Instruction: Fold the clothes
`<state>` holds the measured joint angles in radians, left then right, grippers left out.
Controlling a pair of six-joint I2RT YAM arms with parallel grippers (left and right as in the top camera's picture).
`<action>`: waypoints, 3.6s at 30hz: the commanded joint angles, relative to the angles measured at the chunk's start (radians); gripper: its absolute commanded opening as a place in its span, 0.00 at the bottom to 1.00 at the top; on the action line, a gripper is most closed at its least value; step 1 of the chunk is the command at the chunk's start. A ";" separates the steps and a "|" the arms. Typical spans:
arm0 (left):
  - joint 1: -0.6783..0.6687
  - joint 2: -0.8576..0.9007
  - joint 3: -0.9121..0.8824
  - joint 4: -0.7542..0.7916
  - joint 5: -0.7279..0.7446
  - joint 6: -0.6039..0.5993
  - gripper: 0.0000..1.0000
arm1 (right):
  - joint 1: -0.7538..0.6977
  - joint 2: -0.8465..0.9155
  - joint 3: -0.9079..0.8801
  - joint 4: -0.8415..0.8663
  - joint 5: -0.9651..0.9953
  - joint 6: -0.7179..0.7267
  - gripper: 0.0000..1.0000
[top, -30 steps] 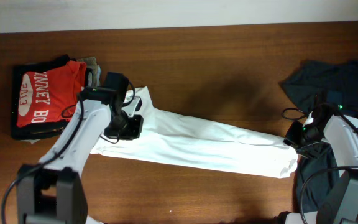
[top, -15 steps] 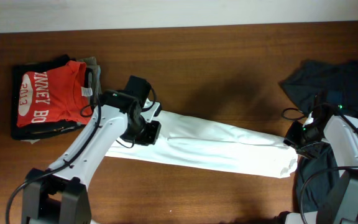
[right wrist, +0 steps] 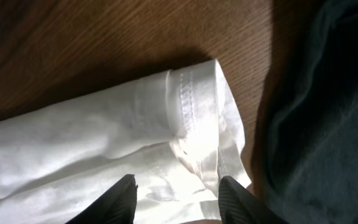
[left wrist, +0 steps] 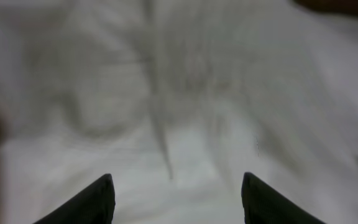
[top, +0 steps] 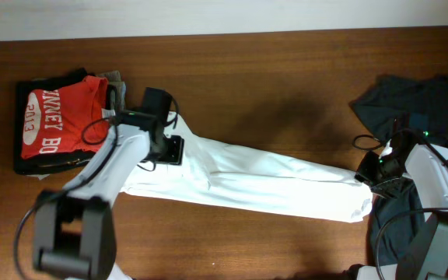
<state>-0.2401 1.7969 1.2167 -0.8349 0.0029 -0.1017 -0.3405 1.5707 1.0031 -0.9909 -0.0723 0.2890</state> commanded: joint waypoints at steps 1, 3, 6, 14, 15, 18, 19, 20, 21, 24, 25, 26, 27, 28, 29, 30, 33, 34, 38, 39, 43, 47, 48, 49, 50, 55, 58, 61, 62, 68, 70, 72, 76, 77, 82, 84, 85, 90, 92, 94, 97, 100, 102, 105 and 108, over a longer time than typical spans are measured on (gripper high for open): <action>-0.003 0.108 -0.021 0.039 0.035 0.029 0.65 | -0.001 -0.003 -0.005 0.000 -0.006 0.008 0.47; -0.003 0.125 -0.021 0.039 0.035 0.044 0.57 | -0.001 -0.003 -0.005 0.000 -0.005 0.008 0.47; -0.003 0.126 -0.021 0.041 0.016 0.068 0.23 | -0.001 -0.003 -0.005 0.000 -0.006 0.008 0.47; 0.016 0.045 0.199 -0.248 -0.129 0.072 0.00 | -0.001 -0.003 -0.005 -0.004 -0.005 0.008 0.47; 0.016 0.034 0.204 -0.258 -0.139 0.072 0.00 | -0.001 -0.003 -0.005 -0.004 -0.005 0.008 0.47; 0.016 0.016 0.206 -0.318 -0.158 0.072 0.12 | -0.001 -0.003 -0.005 -0.003 -0.005 0.008 0.47; 0.016 0.016 0.206 -0.313 -0.158 0.073 0.15 | -0.001 -0.003 -0.005 -0.003 -0.005 0.008 0.47; 0.016 0.016 0.206 -0.304 -0.157 0.072 0.31 | -0.001 -0.003 -0.005 -0.003 -0.005 0.008 0.47; 0.016 0.017 0.206 -0.300 -0.157 0.072 0.51 | -0.001 -0.003 -0.005 -0.003 -0.004 0.008 0.47; 0.016 0.018 0.175 -0.251 -0.157 0.072 0.65 | -0.001 -0.003 -0.008 0.020 -0.002 0.008 0.48; 0.015 0.021 0.137 -0.198 -0.156 0.072 0.65 | -0.002 -0.003 -0.014 0.031 -0.002 0.008 0.49; 0.015 0.021 0.095 -0.148 -0.139 0.073 0.65 | -0.001 -0.003 -0.019 0.035 -0.002 0.008 0.50; 0.015 0.021 0.054 -0.101 -0.105 0.073 0.54 | -0.001 -0.003 -0.023 0.039 -0.002 0.008 0.50; 0.015 0.021 0.040 -0.080 -0.094 0.072 0.40 | -0.002 -0.003 -0.023 0.039 -0.002 0.008 0.51; 0.015 0.021 0.040 -0.076 -0.096 0.073 0.28 | -0.002 -0.003 -0.023 0.039 -0.002 0.008 0.50; 0.016 0.021 0.041 -0.074 -0.101 0.082 0.12 | -0.002 -0.003 -0.023 0.039 -0.001 0.009 0.51; 0.016 0.018 0.077 -0.129 -0.106 0.106 0.00 | -0.002 -0.003 -0.023 0.039 -0.001 0.009 0.50; 0.017 0.013 0.116 -0.162 -0.106 0.106 0.00 | -0.002 -0.003 -0.023 0.040 -0.001 0.009 0.50; 0.019 -0.042 0.263 -0.323 -0.231 0.106 0.00 | -0.010 -0.003 -0.032 0.050 0.006 0.028 0.50; 0.019 -0.047 0.263 -0.360 -0.243 0.105 0.00 | -0.029 -0.003 -0.040 0.066 0.002 0.031 0.51; 0.019 -0.047 0.227 -0.413 -0.232 0.094 0.01 | -0.047 0.021 -0.059 0.100 -0.033 0.023 0.54; 0.019 -0.047 0.163 -0.410 -0.228 0.087 0.03 | -0.046 0.066 -0.097 0.167 -0.124 -0.026 0.58; 0.020 -0.047 0.156 -0.386 -0.213 0.087 0.04 | -0.046 0.071 -0.113 0.190 -0.158 -0.053 0.60; 0.018 -0.047 0.156 -0.352 -0.154 0.087 0.04 | -0.046 0.071 -0.124 0.204 -0.156 -0.053 0.61; 0.015 -0.047 0.156 -0.303 -0.045 0.088 0.04 | -0.046 0.071 -0.126 0.207 -0.156 -0.052 0.61; -0.055 -0.047 0.156 -0.191 0.093 0.098 0.00 | -0.046 0.070 -0.126 0.198 -0.156 -0.053 0.61; -0.043 -0.047 0.156 -0.309 -0.142 0.027 0.00 | -0.046 0.070 -0.126 0.196 -0.156 -0.052 0.61; 0.027 -0.047 0.156 -0.402 -0.276 -0.053 0.00 | -0.046 0.071 -0.128 0.184 -0.153 -0.052 0.64; 0.045 -0.047 0.156 -0.422 -0.290 -0.066 0.00 | -0.046 0.071 -0.128 0.184 -0.153 -0.052 0.64; 0.106 -0.047 0.156 -0.487 -0.291 -0.066 0.00 | -0.046 0.071 -0.182 0.236 -0.162 -0.053 0.66; 0.106 -0.047 0.156 -0.485 -0.323 -0.066 0.00 | -0.046 0.071 -0.232 0.278 -0.191 -0.073 0.67; 0.106 -0.047 0.156 -0.479 -0.325 -0.066 0.00 | -0.046 0.071 -0.264 0.344 -0.229 -0.093 0.67; 0.106 -0.047 0.156 -0.467 -0.325 -0.066 0.00 | -0.046 0.070 -0.267 0.379 -0.480 -0.241 0.68; 0.106 -0.047 0.156 -0.467 -0.324 -0.066 0.00 | -0.046 0.070 -0.267 0.375 -0.512 -0.264 0.68; 0.106 -0.047 0.156 -0.464 -0.325 -0.066 0.00 | -0.050 0.070 -0.257 0.387 -0.364 -0.153 0.10; 0.106 -0.047 0.156 -0.465 -0.322 -0.066 0.00 | -0.092 0.070 -0.190 0.393 -0.282 -0.061 0.04; 0.106 -0.047 0.156 -0.465 -0.316 -0.066 0.00 | -0.111 0.070 -0.165 0.393 -0.276 -0.035 0.04; 0.105 -0.047 0.156 -0.465 -0.211 -0.066 0.40 | -0.144 0.070 -0.148 0.397 -0.253 0.004 0.13; 0.105 -0.047 0.156 -0.466 -0.170 -0.066 0.53 | -0.144 0.070 -0.148 0.396 -0.253 0.004 0.24; 0.105 -0.047 0.139 -0.452 -0.153 -0.065 0.54 | -0.144 0.070 -0.148 0.393 -0.256 0.004 0.50; 0.101 -0.047 0.055 -0.317 -0.152 -0.062 0.63 | -0.144 0.070 -0.148 0.378 -0.256 0.004 0.57; 0.088 -0.047 -0.042 -0.071 -0.100 -0.012 0.64 | -0.144 0.070 -0.148 0.375 -0.256 0.004 0.57; 0.074 -0.047 -0.101 0.116 -0.050 0.083 0.64 | -0.144 0.070 -0.148 0.374 -0.256 0.004 0.57; 0.055 -0.047 -0.117 0.222 -0.047 0.164 0.51 | -0.144 0.070 -0.148 0.373 -0.256 0.004 0.57; 0.053 -0.046 -0.124 0.217 -0.047 0.172 0.28 | -0.144 0.070 -0.148 0.367 -0.256 0.004 0.56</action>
<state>-0.1844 1.7576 1.1084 -0.6205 -0.0586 0.0288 -0.4793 1.6402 0.8410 -0.6201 -0.3367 0.2882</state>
